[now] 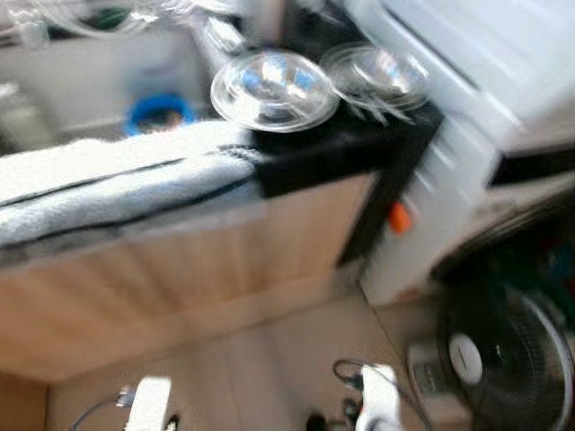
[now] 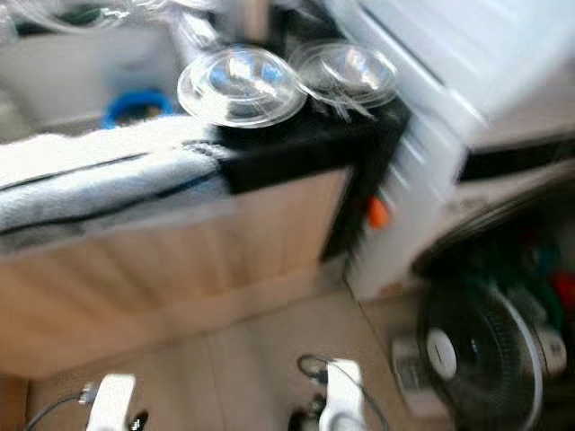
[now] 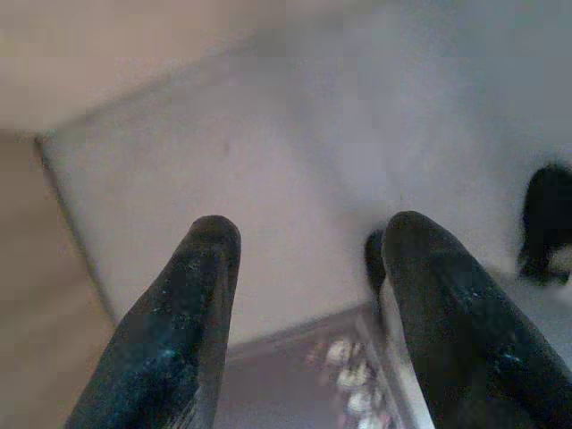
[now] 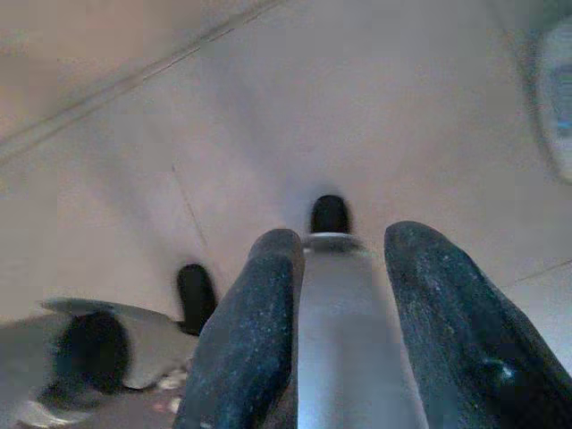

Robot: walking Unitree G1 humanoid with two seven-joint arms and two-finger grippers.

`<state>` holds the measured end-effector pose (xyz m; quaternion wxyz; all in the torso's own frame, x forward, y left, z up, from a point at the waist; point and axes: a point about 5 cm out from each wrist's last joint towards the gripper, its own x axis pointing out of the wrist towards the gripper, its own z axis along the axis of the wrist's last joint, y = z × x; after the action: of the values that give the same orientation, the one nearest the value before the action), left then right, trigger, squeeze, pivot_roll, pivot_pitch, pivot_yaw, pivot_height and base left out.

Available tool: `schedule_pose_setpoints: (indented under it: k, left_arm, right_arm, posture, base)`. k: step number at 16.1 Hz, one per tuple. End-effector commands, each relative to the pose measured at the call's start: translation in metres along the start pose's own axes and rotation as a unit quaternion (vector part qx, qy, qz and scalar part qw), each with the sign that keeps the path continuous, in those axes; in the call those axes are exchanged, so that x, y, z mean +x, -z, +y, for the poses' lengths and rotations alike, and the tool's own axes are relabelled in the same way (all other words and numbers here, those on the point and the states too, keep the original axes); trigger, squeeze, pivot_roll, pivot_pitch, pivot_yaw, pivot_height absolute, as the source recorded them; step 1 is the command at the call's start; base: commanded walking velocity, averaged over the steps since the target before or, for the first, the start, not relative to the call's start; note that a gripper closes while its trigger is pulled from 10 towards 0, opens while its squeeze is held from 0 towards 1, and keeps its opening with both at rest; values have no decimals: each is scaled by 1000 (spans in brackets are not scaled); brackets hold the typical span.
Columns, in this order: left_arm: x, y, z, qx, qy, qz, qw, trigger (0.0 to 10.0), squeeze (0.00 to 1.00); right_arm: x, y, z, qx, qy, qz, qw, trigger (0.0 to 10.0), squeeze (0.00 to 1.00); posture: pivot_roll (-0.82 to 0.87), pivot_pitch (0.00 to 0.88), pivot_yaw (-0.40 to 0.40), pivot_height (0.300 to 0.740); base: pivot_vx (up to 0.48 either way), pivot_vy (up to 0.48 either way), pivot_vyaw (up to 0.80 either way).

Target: Kitchen organization

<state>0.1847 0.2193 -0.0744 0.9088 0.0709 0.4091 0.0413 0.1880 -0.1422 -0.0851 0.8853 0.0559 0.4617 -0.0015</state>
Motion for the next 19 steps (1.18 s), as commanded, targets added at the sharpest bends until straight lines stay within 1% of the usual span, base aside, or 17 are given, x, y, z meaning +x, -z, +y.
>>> schedule_pose_setpoints:
  k: [1, 3, 6, 7, 9, 10, 13, 14, 15, 19]
  left_arm:
    - [-4, 16, 2, -2, -2, 25, 1000, 10000, 0]
    - [-4, 14, 0, -10, 3, 19, 1000, 10000, 0]
    - [-3, 11, -1, -12, 5, 15, 1000, 10000, 0]
    - [-3, 11, -1, -15, 6, 12, 1000, 10000, 0]
    - [-3, 12, -2, -17, 9, 12, 1000, 10000, 0]
    - [-4, 12, -3, -19, 11, 12, 1000, 10000, 0]
    - [-4, 12, -5, -21, 13, 11, 1000, 10000, 0]
    - [-4, 12, -5, -24, 15, 9, 1000, 10000, 0]
    - [-4, 11, -5, -32, 17, 4, 999, 10000, 0]
    - [-4, 12, -5, -35, 20, 5, 999, 10000, 0]
  right_arm:
    - [0, 4, -1, 2, 5, 10, 1000, 10000, 0]
    - [0, -6, -11, 4, 9, 4, 1000, 10000, 0]
    - [-3, -9, -37, 6, 19, 0, 1000, 10000, 0]
    - [-8, -7, -61, 8, 29, -1, 1000, 10000, 0]
    - [-14, -5, -81, 9, 37, 1, 999, 10000, 0]
    - [-16, -3, -89, 9, 40, 2, 999, 10000, 0]
    - [-18, -1, -93, 11, 41, 4, 999, 10000, 0]
    - [-19, 0, -94, 11, 40, 4, 999, 10000, 0]
    - [-17, -2, -89, 7, 36, 4, 999, 10000, 0]
    - [-19, -8, -99, 14, 40, -4, 999, 10000, 0]
  posture:
    - [101, 177, -5, 740]
    - [101, 176, -5, 740]
    - [105, 176, -8, 740]
    - [104, 177, -10, 740]
    - [98, 179, -10, 740]
    - [97, 178, -10, 740]
    - [100, 178, -10, 740]
    - [99, 177, -10, 740]
    - [101, 172, -13, 740]
    - [98, 151, -14, 740]
  base:
    - [0, 0, -650]
    - [0, 0, -650]
    - [0, 0, -648]
    - [0, 0, -650]
    - [0, 0, -647]
    - [0, 0, -644]
    - [0, 0, -650]
    - [0, 0, 0]
    - [0, 0, 0]
    - [0, 0, 0]
